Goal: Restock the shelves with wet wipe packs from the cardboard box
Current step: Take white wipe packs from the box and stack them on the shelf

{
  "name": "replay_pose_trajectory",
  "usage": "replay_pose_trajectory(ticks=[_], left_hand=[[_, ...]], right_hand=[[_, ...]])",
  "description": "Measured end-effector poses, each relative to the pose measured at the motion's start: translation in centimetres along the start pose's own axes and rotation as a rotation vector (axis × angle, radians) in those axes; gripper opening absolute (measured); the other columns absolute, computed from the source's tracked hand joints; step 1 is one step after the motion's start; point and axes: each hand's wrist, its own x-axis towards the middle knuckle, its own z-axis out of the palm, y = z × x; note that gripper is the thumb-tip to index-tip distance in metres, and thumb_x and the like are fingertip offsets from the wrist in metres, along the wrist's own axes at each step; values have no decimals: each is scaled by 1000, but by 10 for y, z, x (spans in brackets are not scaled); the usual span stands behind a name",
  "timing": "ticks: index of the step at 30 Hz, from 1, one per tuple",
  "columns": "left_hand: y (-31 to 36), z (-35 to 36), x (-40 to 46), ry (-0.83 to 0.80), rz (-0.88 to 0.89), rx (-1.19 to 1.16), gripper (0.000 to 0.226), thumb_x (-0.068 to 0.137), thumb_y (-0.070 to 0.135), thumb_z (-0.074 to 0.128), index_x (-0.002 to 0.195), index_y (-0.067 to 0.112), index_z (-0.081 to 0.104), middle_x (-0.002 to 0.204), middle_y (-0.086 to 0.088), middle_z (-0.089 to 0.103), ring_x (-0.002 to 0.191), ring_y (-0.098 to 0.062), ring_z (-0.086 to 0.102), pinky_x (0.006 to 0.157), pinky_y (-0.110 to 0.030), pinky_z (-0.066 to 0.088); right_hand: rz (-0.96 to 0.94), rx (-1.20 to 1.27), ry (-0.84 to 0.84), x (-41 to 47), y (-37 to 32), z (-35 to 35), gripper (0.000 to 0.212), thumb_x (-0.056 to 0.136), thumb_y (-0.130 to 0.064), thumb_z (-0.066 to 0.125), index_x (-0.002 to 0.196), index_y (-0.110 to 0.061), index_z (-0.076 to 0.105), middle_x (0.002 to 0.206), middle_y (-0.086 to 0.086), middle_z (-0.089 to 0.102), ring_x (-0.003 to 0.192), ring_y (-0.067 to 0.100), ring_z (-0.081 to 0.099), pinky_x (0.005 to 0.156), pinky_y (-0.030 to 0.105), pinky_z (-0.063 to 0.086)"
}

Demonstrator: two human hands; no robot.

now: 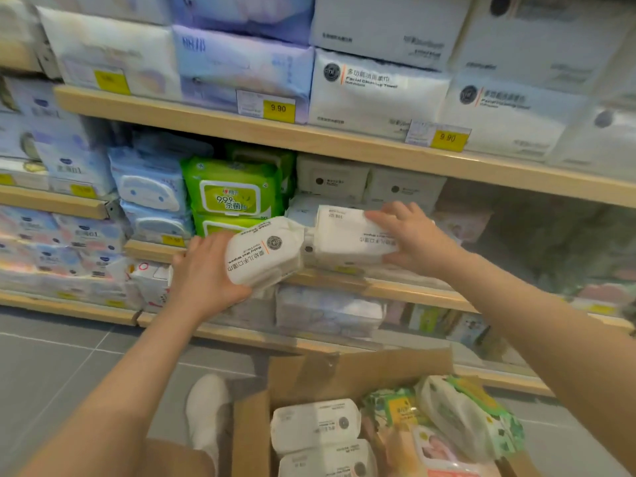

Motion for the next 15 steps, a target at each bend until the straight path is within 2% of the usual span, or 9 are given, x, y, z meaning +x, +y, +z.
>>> replay_pose_trajectory(ticks=[4,6,9,10,12,13,15], left_hand=[[-15,14,24,16,-15,7,83,51,42,81,122,21,45,114,-1,54,106,-25,41,78,-39,28],[-26,16,32,28,-32,7,84,50,44,80,123,20,45,114,-1,54,105,-26,41,78,-39,29],[-37,19,39,9,-32,44,86,49,40,83,123,19,46,113,-2,54,106,-26,41,76,-37,25],[-39,21,40,0,-30,41,85,49,39,84,123,19,46,114,-1,54,106,-26,41,76,-37,24],[-41,25,43,-21,-23,27,84,49,39,83,122,20,46,113,-1,53,106,-26,42,76,-37,25],[-41,28,45,-33,-20,27,84,48,40,82,122,20,47,112,-1,53,106,-26,43,76,-37,26],[-41,33,48,-55,-10,52,83,48,42,81,121,22,47,110,1,53,106,-25,43,76,-38,27]], right_hand=[[-3,28,31,62,5,10,79,80,-18,69,147,-21,28,138,11,36,113,32,37,97,42,35],[25,11,31,84,7,24,73,85,-14,62,147,-24,25,145,11,32,121,35,37,99,45,33],[134,-55,33,97,10,49,70,91,-3,46,150,-27,14,155,6,20,138,37,23,107,61,23],[192,-37,35,97,9,57,71,93,-6,44,150,-28,9,157,3,16,141,35,16,106,66,21],[264,-6,66,98,2,70,73,93,-26,50,149,-31,4,157,-1,11,142,32,6,101,67,30],[272,-19,96,99,-2,77,77,90,-35,54,149,-31,5,156,-1,11,142,34,6,97,66,36],[292,-44,163,103,-11,90,78,87,-37,60,146,-34,9,154,2,16,140,38,10,90,65,41]])
